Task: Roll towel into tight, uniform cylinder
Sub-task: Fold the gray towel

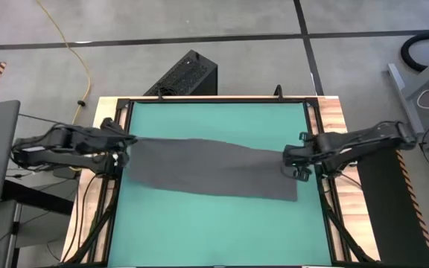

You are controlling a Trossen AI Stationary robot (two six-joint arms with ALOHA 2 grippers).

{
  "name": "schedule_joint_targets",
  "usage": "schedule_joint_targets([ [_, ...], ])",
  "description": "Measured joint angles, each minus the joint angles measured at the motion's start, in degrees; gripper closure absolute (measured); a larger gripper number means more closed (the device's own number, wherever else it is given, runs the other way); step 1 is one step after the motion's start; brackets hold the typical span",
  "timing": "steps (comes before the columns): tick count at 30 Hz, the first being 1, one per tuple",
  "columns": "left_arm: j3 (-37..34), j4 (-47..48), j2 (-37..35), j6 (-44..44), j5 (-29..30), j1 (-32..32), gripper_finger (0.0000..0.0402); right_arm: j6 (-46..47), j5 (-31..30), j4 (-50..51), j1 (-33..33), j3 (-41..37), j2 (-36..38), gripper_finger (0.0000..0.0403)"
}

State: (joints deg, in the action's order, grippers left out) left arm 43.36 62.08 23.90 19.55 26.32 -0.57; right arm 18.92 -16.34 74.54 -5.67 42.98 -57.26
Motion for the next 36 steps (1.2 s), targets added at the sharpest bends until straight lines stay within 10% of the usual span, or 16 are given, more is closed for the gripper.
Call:
schedule_joint_targets([
  [25, -0.83, 0.16, 12.11, 1.53, -0.08, 0.08, 0.0398, -2.88, -0.09, -3.43, 5.4, -0.44, -18.05, 0.0378],
  [36, 1.66, 6.98, 12.13, 3.51, 0.75, 0.08, 0.027, -1.4, -0.06, 0.71, 5.4, 3.53, -17.66, 0.0313],
])
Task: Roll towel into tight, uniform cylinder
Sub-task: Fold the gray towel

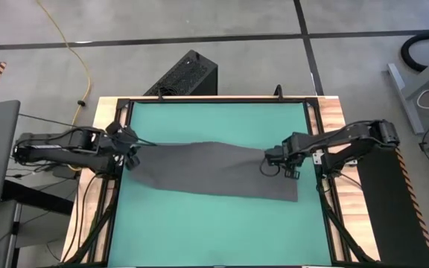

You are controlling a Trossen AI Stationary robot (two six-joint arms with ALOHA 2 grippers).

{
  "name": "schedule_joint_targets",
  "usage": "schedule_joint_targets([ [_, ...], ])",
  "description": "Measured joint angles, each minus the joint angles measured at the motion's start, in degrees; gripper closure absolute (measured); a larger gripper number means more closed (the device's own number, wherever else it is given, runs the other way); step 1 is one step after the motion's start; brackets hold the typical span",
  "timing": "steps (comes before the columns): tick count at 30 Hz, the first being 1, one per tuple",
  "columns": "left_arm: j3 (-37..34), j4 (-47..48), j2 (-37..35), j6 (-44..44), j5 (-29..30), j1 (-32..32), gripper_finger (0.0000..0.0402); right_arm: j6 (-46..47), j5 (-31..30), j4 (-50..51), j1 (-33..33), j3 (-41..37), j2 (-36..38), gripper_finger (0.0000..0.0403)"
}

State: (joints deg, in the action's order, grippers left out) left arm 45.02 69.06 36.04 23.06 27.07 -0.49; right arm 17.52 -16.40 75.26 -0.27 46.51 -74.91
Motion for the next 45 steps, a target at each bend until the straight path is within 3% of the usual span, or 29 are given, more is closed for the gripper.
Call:
schedule_joint_targets([
  [5, 3.93, 6.89, 0.22, 2.33, -0.22, 0.0, 0.023, 0.02, -0.08, 5.2, 0.0, 4.87, 0.02, 0.0261],
  [12, 5.94, 6.17, 0.19, 3.51, -5.06, -0.02, 0.0224, 0.39, -0.26, 7.81, 0.07, 12.43, 0.02, 0.02],
  [17, 2.48, -3.66, 0.17, 1.14, -13.68, -1.37, 0.0223, 3.34, 0.33, 4.05, -0.67, 15.89, 0.02, 0.0183],
  [25, -11.45, -28.23, 1.52, 0.3, -21.23, -9.91, 0.0223, 7.64, 6.49, -13.29, -7.25, 13.79, 0.02, 0.0186],
  [29, -15.84, -34.37, 3.91, 1.69, -20.17, -15.76, 0.0223, 9.59, 6.47, -21.32, -12.28, 11.75, -0.36, 0.0188],
  [36, -16.33, -34.19, 10.55, 2.56, -11.99, -22.98, 0.0223, 16.17, 5.95, -33.02, -17.03, 7.57, -0.37, 0.0188],
  [45, -16.33, -34.1, 17.34, 1.63, -10.2, -26.36, 0.0223, 20.2, 5.81, -35.19, -20.67, 6.46, -0.38, 0.0188],
])
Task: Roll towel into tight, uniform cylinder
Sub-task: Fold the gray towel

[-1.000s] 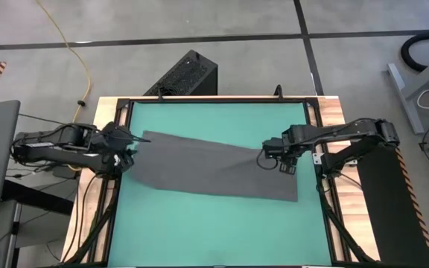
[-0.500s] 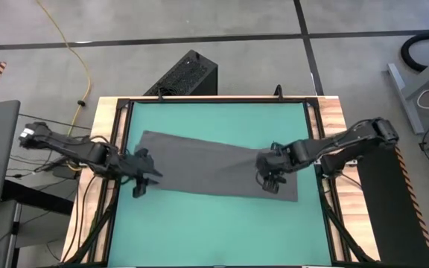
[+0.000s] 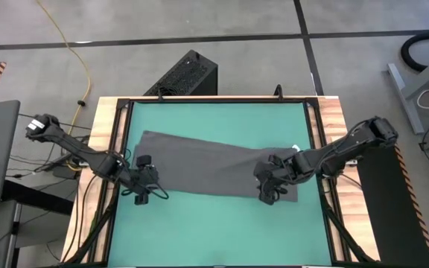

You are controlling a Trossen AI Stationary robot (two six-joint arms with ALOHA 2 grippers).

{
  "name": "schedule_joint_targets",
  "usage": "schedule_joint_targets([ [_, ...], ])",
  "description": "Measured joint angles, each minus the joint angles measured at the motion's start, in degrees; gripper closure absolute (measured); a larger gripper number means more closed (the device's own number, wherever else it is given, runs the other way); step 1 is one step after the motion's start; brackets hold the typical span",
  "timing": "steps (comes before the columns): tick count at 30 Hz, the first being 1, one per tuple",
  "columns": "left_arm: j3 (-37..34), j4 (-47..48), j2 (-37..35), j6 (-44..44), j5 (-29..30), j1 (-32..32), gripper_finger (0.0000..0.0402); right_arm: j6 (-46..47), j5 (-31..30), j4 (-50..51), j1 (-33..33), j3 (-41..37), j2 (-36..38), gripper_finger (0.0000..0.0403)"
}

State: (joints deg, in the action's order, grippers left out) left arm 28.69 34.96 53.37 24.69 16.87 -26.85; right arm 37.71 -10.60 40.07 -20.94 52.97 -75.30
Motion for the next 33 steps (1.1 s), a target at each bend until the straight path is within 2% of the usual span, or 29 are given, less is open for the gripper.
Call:
schedule_joint_targets([
  [5, 0.26, 0.32, 0.23, 0.04, 0.36, -0.33, 0.0223, 1.43, -2.35, 1.71, -3.81, 0.0, 0.01, 0.0188],
  [11, 4.18, 1.03, 0.23, -1.31, -1.47, -0.33, 0.0223, 9.95, -2.81, 6.93, -9.84, 0.0, 0.01, 0.0188],
  [13, 5.75, 3.03, 0.21, -1.84, -1.3, -0.37, 0.0223, 11.58, -3.33, 7.16, -12.27, 0.0, -0.01, 0.0188],
  [16, 7.17, 8.19, 0.23, -1.83, -1.24, -0.36, 0.0223, 11.99, -7.34, 7.29, -15.84, 0.0, -0.65, 0.0188],
  [22, 10.46, 18.35, 0.23, 1.39, -3.92, -0.34, 0.0223, 4.84, -16.75, 7.46, -20.06, -1.54, -3.95, 0.0188],
  [27, 14.53, 29.29, 0.64, 8.62, -4.12, 0.98, 0.0223, -4.28, -19.61, 6.53, -17.1, -5.13, -4.17, 0.0188],
  [30, 14.15, 31.17, 1.15, 11.31, -5.95, 1.76, 0.0223, -9.68, -19.75, 3.99, -14.8, -8.65, -1.68, 0.0188],
  [33, 12.21, 31.16, 2.57, 12.58, -6.79, 2.36, 0.0223, -14.83, -19.64, -2.61, -12.71, -12.85, 1.74, 0.0188],
])
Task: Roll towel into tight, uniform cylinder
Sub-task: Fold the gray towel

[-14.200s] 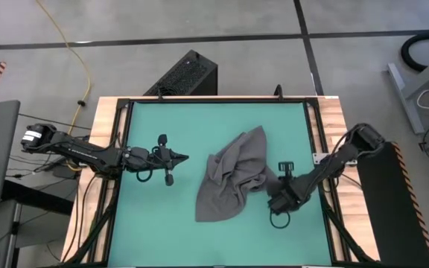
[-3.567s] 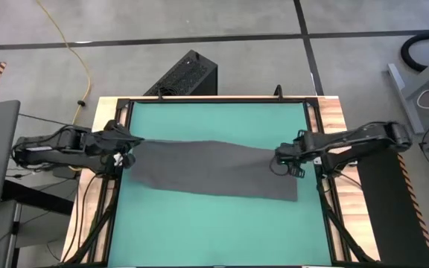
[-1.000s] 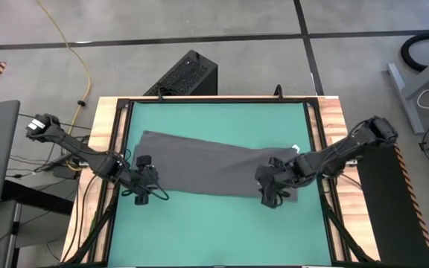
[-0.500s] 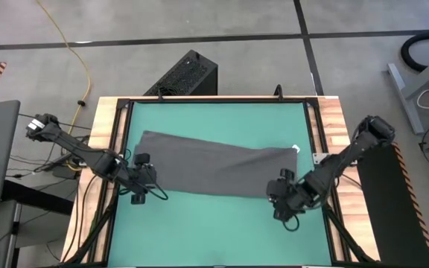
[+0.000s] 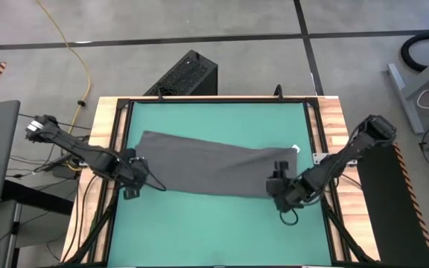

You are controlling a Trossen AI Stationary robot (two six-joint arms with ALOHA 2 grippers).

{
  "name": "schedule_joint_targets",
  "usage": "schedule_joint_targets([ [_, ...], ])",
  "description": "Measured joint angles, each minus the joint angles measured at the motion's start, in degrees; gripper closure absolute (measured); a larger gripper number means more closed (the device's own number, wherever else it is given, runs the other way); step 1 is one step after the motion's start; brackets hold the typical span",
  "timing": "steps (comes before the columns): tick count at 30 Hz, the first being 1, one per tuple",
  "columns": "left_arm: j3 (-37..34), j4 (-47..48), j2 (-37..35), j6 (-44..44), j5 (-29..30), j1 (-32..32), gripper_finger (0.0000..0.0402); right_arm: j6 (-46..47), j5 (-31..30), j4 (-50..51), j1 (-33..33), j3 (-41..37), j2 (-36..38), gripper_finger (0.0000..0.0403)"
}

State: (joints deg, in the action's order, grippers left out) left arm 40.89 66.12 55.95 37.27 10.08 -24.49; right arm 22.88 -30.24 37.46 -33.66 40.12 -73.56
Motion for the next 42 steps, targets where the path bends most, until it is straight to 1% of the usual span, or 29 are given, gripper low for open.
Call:
schedule_joint_targets([
  [4, -1.62, -0.49, 3.17, 0.33, -0.32, 1.35, 0.0223, -5.63, 2.1, -5.26, 1.69, -3.65, 4.93, 0.0188],
  [9, -1.63, -0.78, 6.9, 0.33, -0.76, 3.11, 0.0223, -6.74, 3.22, -5.49, 2.3, -4.83, 10.15, 0.0188],
  [13, -1.63, -0.78, 9.28, 0.33, -1.08, 3.56, 0.0223, -6.43, 4.91, -5.19, 1.02, -4.83, 11.86, 0.0188],
  [17, -1.63, -0.91, 11.36, 1.39, -1.08, 3.65, 0.0227, -5.06, 6.48, -4.65, -1.35, -4.83, 11.26, 0.0188],
  [20, -1.63, -0.95, 12.63, 2.19, -1.3, 3.65, 0.0251, -4.23, 6.58, -4.52, -3.86, -4.83, 10.57, 0.0188],
  [24, -1.63, -0.95, 13.85, 2.97, -1.67, 3.65, 0.0317, -2.67, 6.54, -4.52, -7.26, -4.83, 10.51, 0.0188],
  [27, -1.63, -1.15, 14.48, 3.97, -2.8, 3.72, 0.0377, 0.29, 6.54, -4.33, -9.63, -4.83, 10.51, 0.0188],
  [28, -1.63, -1.17, 14.51, 4.46, -3.32, 3.72, 0.0389, 1.35, 6.54, -4.12, -10.4, -4.83, 10.51, 0.0188],
  [32, -1.63, -1.17, 14.5, 5.96, -3.71, 3.72, 0.0398, 7.22, 6.51, -1.67, -12.51, -4.83, 10.49, 0.0188],
  [35, -1.63, -1.15, 14.49, 5.99, -3.69, 3.72, 0.0401, 16.16, 7.19, 1.57, -13.35, -4.81, 9.81, 0.0188],
  [38, -1.63, -1.15, 14.49, 5.16, -3.6, 3.7, 0.0401, 23.63, 9.36, 4.11, -14.69, -4.83, 7.74, 0.0188],
  [42, -1.63, -1.14, 14.49, 2.9, -2.83, 3.69, 0.0401, 29.78, 9.75, 5.24, -16.79, -4.81, 3.19, 0.0188],
])
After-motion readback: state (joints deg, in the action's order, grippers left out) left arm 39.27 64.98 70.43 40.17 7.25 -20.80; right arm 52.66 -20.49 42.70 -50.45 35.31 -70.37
